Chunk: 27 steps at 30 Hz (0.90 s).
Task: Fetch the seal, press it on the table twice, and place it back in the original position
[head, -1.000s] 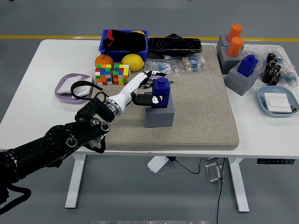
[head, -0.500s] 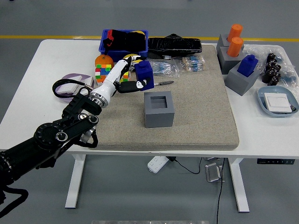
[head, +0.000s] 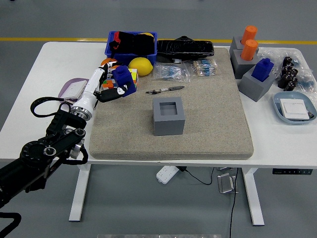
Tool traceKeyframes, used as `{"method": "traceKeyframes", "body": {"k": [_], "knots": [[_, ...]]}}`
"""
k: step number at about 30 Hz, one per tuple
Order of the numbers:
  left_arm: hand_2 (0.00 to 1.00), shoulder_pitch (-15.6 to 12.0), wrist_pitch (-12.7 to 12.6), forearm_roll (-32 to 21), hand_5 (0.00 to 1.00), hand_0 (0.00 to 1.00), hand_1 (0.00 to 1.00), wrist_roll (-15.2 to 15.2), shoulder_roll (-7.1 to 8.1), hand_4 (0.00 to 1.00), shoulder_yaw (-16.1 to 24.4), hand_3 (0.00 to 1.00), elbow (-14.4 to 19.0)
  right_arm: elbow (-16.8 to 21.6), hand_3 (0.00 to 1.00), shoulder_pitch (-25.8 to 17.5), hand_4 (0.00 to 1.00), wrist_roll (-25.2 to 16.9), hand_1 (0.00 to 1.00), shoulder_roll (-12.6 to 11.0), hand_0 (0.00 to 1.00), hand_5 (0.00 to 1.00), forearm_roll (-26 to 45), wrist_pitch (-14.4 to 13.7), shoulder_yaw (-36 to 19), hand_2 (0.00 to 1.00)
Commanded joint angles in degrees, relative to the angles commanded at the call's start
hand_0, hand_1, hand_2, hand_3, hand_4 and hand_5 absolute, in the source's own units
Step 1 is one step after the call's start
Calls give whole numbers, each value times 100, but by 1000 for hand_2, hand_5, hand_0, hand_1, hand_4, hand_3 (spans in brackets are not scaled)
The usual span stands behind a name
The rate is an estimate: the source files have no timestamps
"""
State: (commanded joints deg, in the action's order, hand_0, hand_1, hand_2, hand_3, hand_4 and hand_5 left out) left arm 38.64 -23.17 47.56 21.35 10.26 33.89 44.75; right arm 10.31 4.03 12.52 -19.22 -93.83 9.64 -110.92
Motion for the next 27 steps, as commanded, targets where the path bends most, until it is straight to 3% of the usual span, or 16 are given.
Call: {"method": "traceKeyframes", "body": {"k": [12, 27], "knots": [[449, -279, -167, -129, 2, 863, 492, 256, -49, 617, 42, 794, -202, 0, 754, 7, 844, -22, 745, 11, 884, 516, -27, 11, -5, 732], [446, -458, -334, -109, 2, 862, 497, 479, -173, 620, -287, 792, -340, 0, 754, -14, 846, -41, 745, 9, 884, 516, -32, 27, 33, 732]]}}
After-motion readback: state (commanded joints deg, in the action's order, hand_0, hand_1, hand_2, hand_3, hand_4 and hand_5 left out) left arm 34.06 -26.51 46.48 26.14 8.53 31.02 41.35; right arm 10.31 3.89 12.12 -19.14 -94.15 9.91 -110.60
